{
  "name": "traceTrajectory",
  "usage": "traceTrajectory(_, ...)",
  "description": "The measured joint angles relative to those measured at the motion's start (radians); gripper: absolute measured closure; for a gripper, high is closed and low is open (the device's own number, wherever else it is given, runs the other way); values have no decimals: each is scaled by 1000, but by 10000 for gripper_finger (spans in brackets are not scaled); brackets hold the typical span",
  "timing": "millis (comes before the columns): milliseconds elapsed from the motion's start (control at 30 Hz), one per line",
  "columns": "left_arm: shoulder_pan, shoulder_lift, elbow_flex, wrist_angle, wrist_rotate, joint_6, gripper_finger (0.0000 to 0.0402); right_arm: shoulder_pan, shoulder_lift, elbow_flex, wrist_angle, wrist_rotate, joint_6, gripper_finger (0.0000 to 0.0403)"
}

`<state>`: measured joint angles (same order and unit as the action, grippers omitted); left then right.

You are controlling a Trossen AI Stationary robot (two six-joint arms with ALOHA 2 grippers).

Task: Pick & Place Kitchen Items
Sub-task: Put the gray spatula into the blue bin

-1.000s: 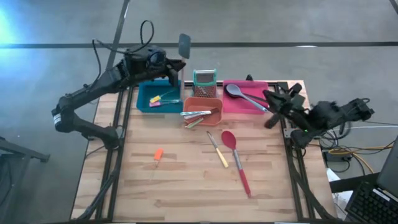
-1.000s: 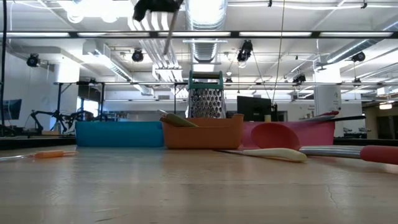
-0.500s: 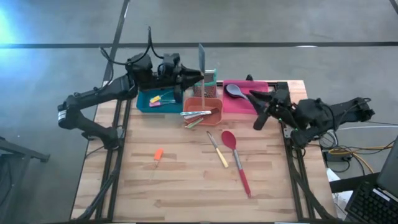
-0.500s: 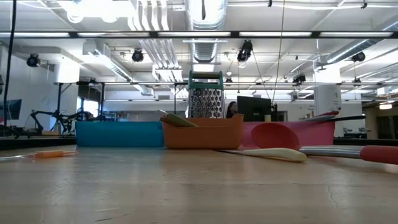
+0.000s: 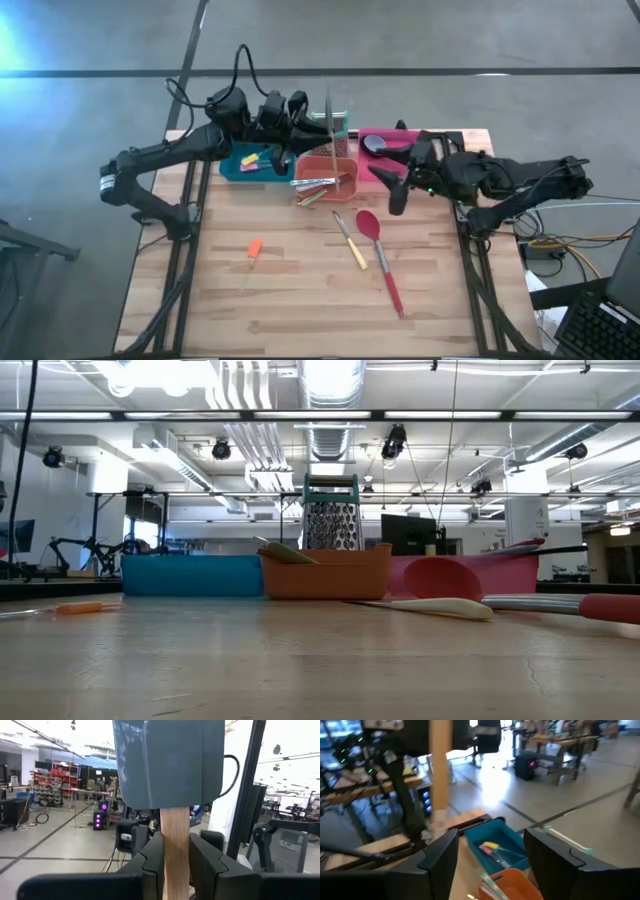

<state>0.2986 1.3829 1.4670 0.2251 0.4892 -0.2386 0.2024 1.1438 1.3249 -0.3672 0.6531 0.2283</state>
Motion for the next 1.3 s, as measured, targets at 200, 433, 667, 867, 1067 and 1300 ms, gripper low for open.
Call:
traceTrajectory(200,0,3,0,27,18,-2,338,-49,85,70,-2,-141,-3,170)
traceTrajectory(433,0,3,0,52,51,-14,338,-105,155,112,13,-321,28,175)
traceTrajectory(667,0,3,0,52,52,-9,338,-112,240,175,13,-371,0,184)
traceTrajectory(867,0,3,0,52,66,-6,338,-128,268,199,6,-374,-10,212)
traceTrajectory(1067,0,3,0,51,69,-7,338,-156,252,202,9,-446,-2,312)
traceTrajectory(1300,0,4,0,48,70,-8,338,-174,263,202,18,-522,0,370)
